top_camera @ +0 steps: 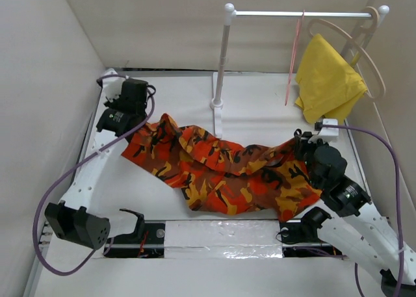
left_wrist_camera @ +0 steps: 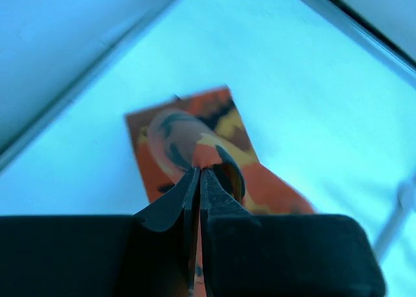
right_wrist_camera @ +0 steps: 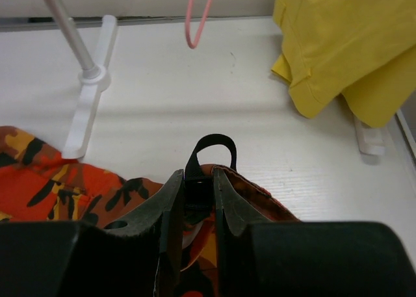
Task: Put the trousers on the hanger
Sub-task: Flatten out the trousers at the center of the board.
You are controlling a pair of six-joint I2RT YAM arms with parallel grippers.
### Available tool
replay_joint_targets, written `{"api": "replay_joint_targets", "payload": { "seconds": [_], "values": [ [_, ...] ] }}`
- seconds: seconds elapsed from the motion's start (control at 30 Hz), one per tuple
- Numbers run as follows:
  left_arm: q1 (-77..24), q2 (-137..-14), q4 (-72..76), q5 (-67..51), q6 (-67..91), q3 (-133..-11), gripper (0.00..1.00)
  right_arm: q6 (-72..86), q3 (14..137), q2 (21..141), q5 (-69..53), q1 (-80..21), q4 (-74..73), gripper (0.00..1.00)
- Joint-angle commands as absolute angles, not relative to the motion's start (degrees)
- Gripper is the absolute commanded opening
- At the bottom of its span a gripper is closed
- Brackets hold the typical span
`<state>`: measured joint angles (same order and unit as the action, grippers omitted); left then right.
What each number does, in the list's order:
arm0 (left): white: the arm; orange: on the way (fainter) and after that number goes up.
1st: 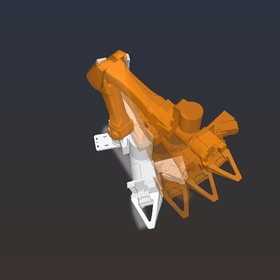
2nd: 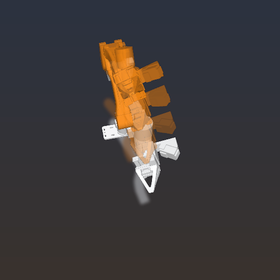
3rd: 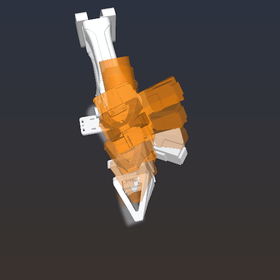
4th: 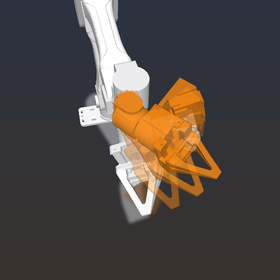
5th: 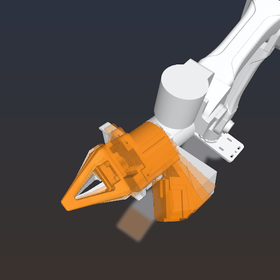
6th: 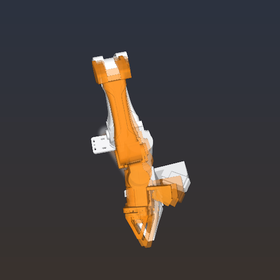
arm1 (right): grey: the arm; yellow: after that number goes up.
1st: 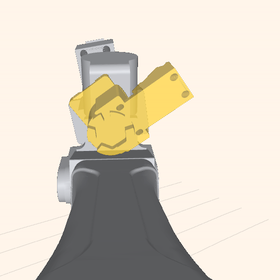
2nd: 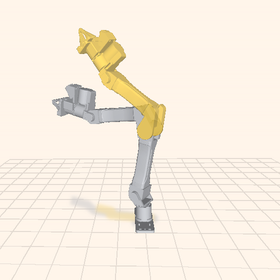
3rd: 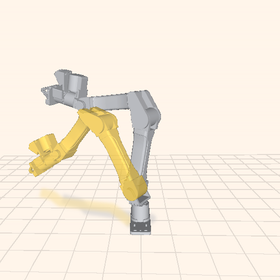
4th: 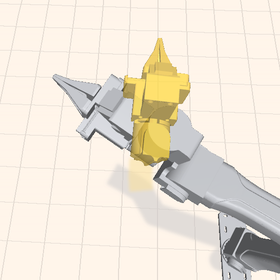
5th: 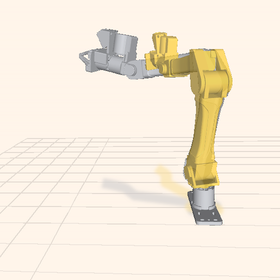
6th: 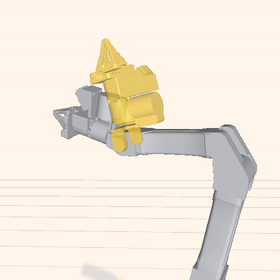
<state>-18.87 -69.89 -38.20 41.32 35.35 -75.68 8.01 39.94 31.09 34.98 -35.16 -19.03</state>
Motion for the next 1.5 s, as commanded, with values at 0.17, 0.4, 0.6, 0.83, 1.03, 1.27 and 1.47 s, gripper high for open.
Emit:
{"api": "replay_joint_targets", "payload": {
  "seconds": [0.17,0.4,0.6,0.83,1.03,1.27,1.47],
  "values": [
    [-11.60,-75.39,-26.30,47.99,23.82,-99.82,0.00,14.76,36.92,28.03,51.23,-34.19,-16.62,0.00],
    [-8.01,-82.00,-14.94,48.36,19.85,-100.99,0.00,17.49,37.26,39.10,44.08,-20.36,-13.72,0.00],
    [-0.97,-83.76,-3.09,39.11,23.48,-91.68,0.00,14.24,38.49,49.55,13.78,7.34,-6.17,0.00],
    [1.32,-92.81,-2.47,38.41,23.73,-94.49,0.00,14.76,47.54,66.60,8.17,16.79,-5.36,0.00],
    [1.32,-95.88,4.40,33.60,20.66,-94.11,0.00,15.03,54.92,80.39,10.90,16.79,-4.92,0.00],
    [0.09,-109.15,-7.56,42.70,17.32,-108.99,0.00,16.35,56.69,85.78,12.56,15.04,-2.46,0.00],
    [1.41,-110.74,-8.44,45.34,17.85,-107.23,0.00,17.14,55.89,87.53,13.36,15.03,3.43,0.00]
  ]
}}
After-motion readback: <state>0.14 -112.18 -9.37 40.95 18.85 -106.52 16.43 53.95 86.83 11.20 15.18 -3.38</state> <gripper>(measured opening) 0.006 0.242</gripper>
